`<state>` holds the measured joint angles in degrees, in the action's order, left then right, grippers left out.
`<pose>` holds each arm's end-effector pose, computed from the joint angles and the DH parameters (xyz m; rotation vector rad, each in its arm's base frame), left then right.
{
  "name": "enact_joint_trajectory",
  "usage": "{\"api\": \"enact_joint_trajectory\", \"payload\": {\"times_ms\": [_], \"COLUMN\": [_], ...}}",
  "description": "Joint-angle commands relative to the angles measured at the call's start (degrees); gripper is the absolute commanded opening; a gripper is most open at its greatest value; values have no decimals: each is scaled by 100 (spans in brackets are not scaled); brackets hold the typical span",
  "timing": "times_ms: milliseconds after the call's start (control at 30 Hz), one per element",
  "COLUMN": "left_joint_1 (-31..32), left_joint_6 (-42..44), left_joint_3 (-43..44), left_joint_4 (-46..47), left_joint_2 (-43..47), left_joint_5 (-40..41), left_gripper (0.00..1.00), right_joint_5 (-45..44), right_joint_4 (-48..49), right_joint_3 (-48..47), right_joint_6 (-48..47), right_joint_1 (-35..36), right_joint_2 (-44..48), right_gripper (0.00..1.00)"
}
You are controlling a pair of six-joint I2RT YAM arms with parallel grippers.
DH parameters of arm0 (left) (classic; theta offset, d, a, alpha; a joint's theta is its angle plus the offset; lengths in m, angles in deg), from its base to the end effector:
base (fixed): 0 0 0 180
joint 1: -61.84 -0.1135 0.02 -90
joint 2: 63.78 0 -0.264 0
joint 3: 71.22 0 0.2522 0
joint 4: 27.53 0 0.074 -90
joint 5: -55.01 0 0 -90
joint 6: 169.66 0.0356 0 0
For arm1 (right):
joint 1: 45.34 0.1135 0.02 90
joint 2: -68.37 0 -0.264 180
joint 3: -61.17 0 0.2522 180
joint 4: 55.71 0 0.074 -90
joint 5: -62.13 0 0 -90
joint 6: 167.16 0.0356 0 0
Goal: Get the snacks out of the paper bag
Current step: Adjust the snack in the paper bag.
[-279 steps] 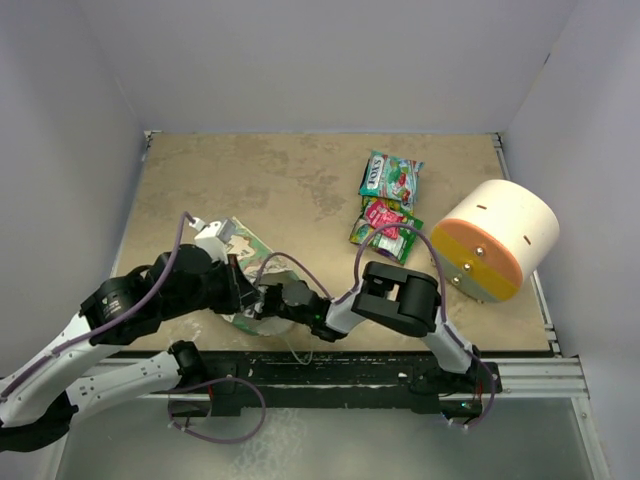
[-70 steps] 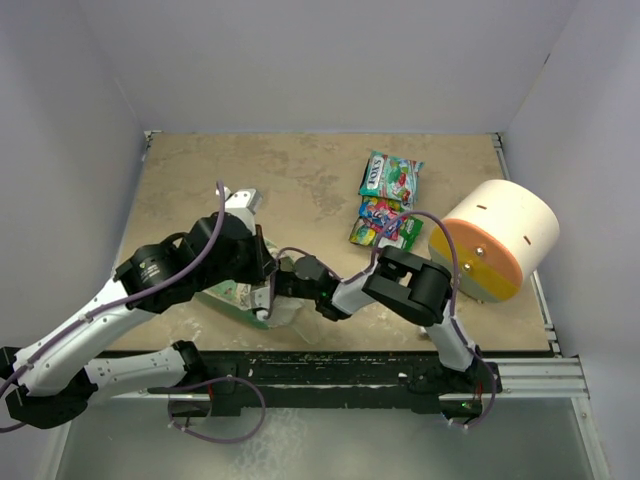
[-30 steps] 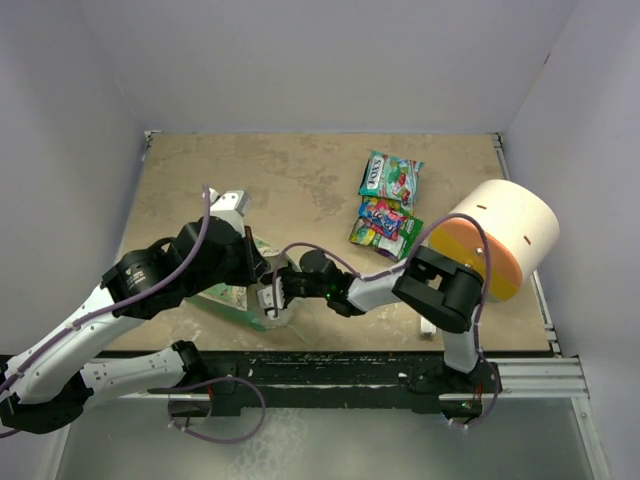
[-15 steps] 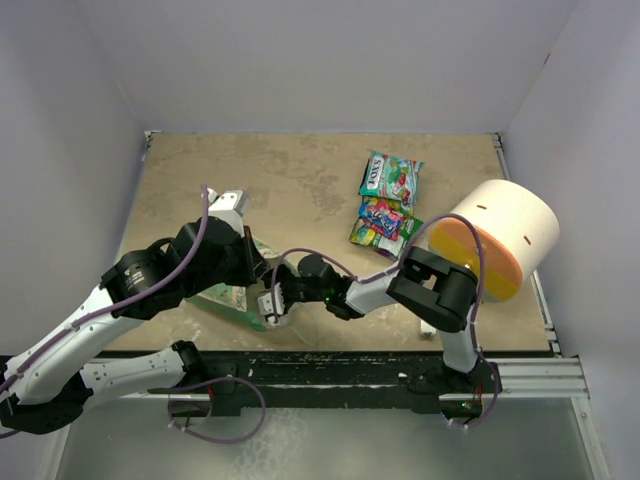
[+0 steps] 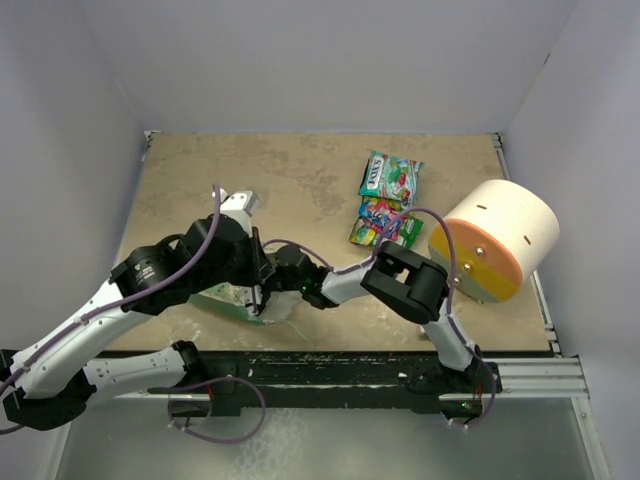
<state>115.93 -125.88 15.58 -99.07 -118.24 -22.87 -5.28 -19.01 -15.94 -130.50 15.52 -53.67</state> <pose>0.1022 -0.1284 0.3945 0.0427 2.3333 -0.6912 0.2044 0.3948 0.1439 -1.5845 0.6755 0.4346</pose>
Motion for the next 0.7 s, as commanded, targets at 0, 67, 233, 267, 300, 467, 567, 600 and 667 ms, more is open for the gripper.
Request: {"api": "enact_joint_trajectory", "payload": {"times_ms": [0, 67, 233, 267, 300, 467, 567, 600, 667], "left_joint_1": [8, 14, 14, 14, 10, 14, 10, 14, 12], "left_joint_6": [61, 44, -7, -32, -50, -80, -104, -114, -128], "left_joint_3": [247, 229, 228, 219, 213, 209, 228, 226, 222], "left_joint_4": [317, 311, 231, 206, 181, 136, 109, 109, 109], "left_joint_2": [-30, -17, 93, 113, 132, 162, 159, 168, 165], "left_joint_5": [-211, -214, -79, -44, -14, 89, 168, 194, 255], "left_gripper": [0, 0, 0, 0, 0, 0, 0, 0, 0], "right_joint_5": [0, -196, -909, -909, -895, -651, -524, -467, -355], "right_joint_4": [15, 9, -615, -672, -711, -798, -662, -569, -356], "right_joint_3": [-437, -560, -1076, -1108, -1136, -1012, -803, -684, -436], "right_joint_6": [77, 59, -90, -108, -137, -177, -80, -31, 90], "right_joint_1": [30, 30, -54, -76, -101, -177, -180, -180, -183], "right_joint_2": [-307, -459, -712, -724, -713, -480, -255, -149, 68], "right_gripper": [95, 91, 54, 49, 43, 12, 0, 0, 0]}}
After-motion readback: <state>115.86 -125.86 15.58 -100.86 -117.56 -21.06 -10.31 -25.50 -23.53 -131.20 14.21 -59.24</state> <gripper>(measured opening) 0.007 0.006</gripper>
